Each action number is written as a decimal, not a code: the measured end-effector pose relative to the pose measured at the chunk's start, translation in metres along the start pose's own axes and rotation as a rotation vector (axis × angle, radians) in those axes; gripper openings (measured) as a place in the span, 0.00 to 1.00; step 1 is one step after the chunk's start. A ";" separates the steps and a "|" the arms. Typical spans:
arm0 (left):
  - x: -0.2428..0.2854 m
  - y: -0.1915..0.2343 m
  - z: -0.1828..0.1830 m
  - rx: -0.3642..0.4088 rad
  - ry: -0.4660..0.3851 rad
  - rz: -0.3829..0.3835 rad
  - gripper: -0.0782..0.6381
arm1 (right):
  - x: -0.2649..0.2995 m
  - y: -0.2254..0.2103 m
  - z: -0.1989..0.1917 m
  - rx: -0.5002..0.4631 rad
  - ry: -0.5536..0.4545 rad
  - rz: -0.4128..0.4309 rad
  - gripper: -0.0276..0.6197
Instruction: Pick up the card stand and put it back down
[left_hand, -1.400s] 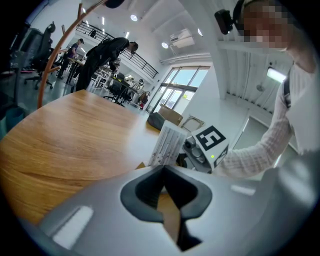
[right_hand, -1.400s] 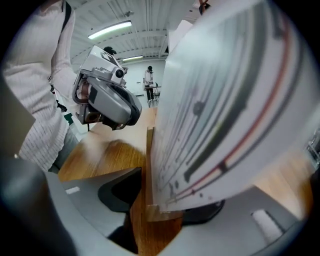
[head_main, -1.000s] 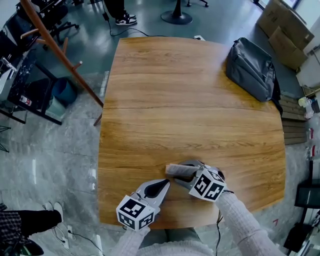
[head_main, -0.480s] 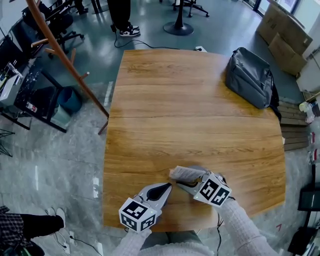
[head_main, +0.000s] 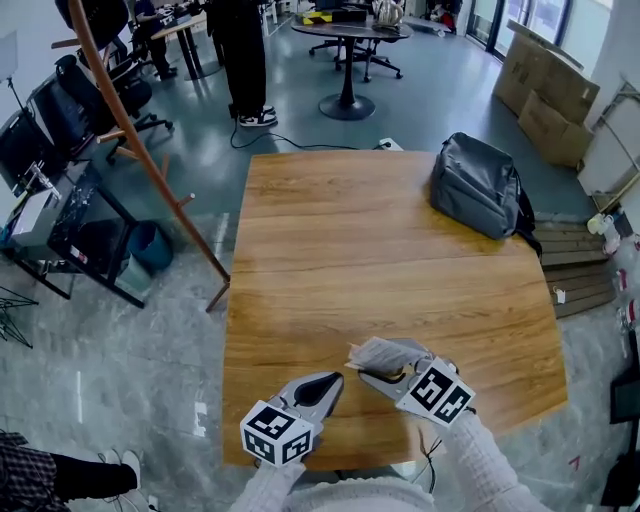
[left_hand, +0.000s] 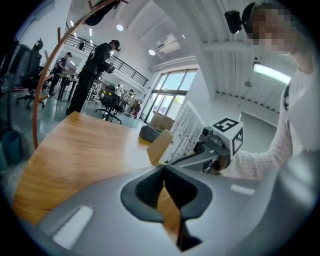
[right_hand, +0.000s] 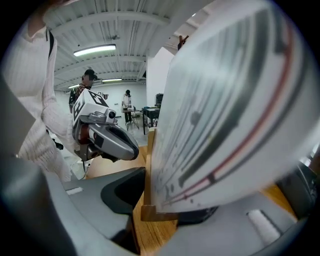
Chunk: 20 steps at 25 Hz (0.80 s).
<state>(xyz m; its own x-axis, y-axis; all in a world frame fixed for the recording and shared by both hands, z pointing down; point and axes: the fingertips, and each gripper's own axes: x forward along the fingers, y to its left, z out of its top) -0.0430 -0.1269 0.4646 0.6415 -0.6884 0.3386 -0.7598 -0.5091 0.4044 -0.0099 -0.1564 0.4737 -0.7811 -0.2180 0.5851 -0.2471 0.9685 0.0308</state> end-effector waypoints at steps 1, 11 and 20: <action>-0.003 -0.003 0.005 0.009 -0.006 -0.002 0.12 | -0.005 0.000 0.004 -0.003 -0.005 -0.010 0.33; -0.017 -0.030 0.037 0.100 -0.053 -0.053 0.12 | -0.039 0.007 0.031 -0.008 -0.047 -0.097 0.33; -0.019 -0.033 0.045 0.121 -0.062 -0.063 0.12 | -0.042 0.012 0.039 -0.007 -0.056 -0.128 0.33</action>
<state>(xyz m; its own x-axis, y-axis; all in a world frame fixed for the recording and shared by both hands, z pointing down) -0.0350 -0.1205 0.4064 0.6831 -0.6820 0.2612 -0.7280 -0.6079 0.3168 -0.0028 -0.1401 0.4181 -0.7743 -0.3460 0.5299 -0.3432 0.9331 0.1077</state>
